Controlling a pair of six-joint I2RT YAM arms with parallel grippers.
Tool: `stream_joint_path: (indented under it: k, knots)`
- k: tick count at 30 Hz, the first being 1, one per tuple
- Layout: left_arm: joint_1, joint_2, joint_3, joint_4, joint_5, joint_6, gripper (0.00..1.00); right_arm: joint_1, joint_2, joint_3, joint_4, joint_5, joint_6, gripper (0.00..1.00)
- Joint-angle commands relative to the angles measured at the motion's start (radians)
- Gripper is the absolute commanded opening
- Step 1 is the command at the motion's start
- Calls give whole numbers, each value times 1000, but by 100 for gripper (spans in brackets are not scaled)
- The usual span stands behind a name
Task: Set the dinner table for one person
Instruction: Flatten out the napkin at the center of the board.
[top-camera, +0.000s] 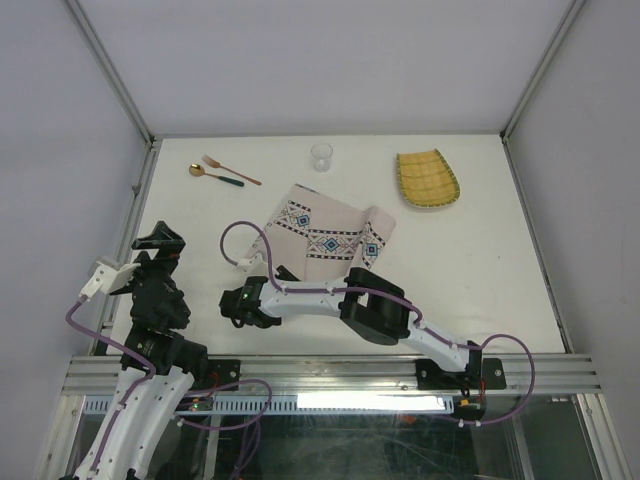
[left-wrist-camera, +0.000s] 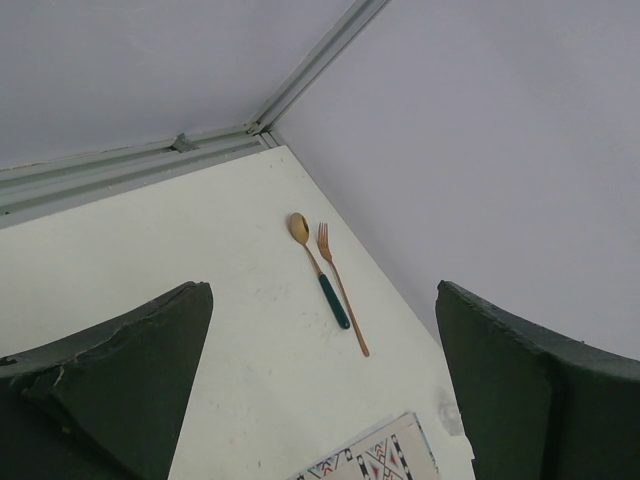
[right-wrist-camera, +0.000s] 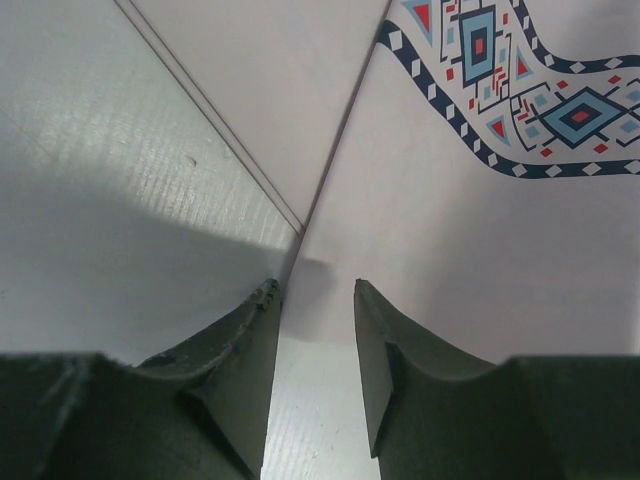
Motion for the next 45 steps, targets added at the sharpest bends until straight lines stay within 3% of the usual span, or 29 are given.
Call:
stream_joint_path:
  k: [1,8,16,27,38,45]
  knots:
    - [-9,-6,30,15,2,0,99,2,3,-4,-32,8,40,36]
    - [-9,-10,27,15,1,2,99,2,2,-11,-34,2,46,22]
    - [-9,-11,26,17,-1,4,99,2,-1,-19,-36,7,54,0]
    - [-9,-1,20,31,8,5,99,3,-27,5,-89,39,80,0]
    - [-9,23,18,50,22,-20,99,1,-123,143,-277,168,125,0]
    - [-9,64,-9,85,67,-56,99,-16,-230,168,-284,231,90,0]
